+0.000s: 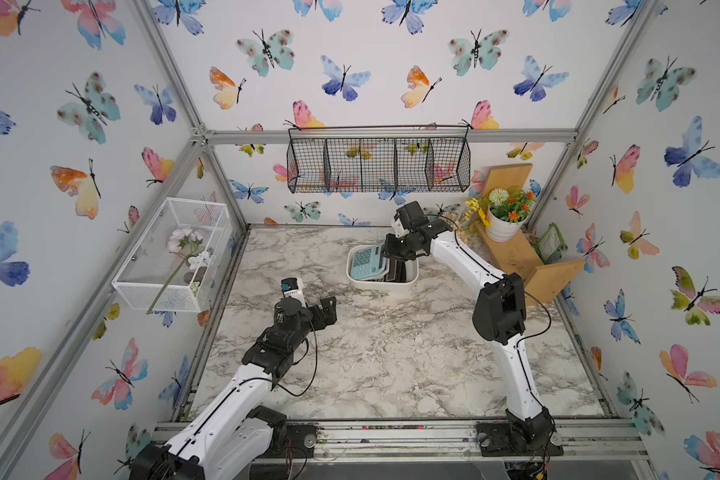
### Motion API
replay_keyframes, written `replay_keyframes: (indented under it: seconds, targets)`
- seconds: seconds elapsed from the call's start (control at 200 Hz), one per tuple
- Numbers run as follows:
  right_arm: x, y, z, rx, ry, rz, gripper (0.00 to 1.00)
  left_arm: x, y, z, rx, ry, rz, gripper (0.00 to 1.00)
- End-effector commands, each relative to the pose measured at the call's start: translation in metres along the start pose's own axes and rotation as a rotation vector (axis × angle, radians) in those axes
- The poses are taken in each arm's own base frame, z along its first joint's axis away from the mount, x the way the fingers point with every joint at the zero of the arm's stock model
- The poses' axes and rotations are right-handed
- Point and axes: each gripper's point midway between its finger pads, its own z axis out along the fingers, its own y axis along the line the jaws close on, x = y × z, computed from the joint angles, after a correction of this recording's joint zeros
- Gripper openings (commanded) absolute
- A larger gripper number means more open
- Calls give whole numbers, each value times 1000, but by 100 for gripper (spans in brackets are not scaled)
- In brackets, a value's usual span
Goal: Put the calculator in the storage box
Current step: Place the calculator in the storage box, then reset both arms
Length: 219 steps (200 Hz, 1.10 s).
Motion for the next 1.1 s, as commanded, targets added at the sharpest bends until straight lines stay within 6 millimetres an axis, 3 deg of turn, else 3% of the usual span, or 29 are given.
replay_keyframes:
  seconds: [0.0, 0.135, 0.24, 0.325, 0.39, 0.526, 0.701, 0.801, 0.916, 1.091]
  targets:
    - [-4, 4, -6, -24, -11, 5, 43, -1, -2, 1, 13, -5, 1, 99]
    - [-12, 21, -44, -66, -91, -4, 53, -2, 1, 0, -3, -12, 5, 100]
    - [-21, 31, -94, -82, -233, -36, 57, -6, 5, -1, -30, -35, 18, 99]
    - [-19, 24, -130, -42, -352, -80, 64, -11, 17, 1, -94, -75, 33, 99]
    - [-15, 9, -150, 24, -443, -102, 68, -10, 29, 5, -142, -88, 32, 99]
    - [3, -24, -172, 148, -534, -136, 73, -9, 47, 9, -210, -117, 22, 99]
    - [32, -75, -198, 362, -643, -234, 98, -32, 88, -8, -403, -259, 41, 99]
    - [49, -95, -219, 426, -817, -342, 98, -42, 109, -20, -440, -384, 18, 99]
    - [75, -117, -235, 502, -978, -457, 98, -55, 112, -27, -432, -449, 39, 99]
    - [104, -180, -224, 778, -952, -464, 98, -58, 122, -32, -508, -473, 132, 99]
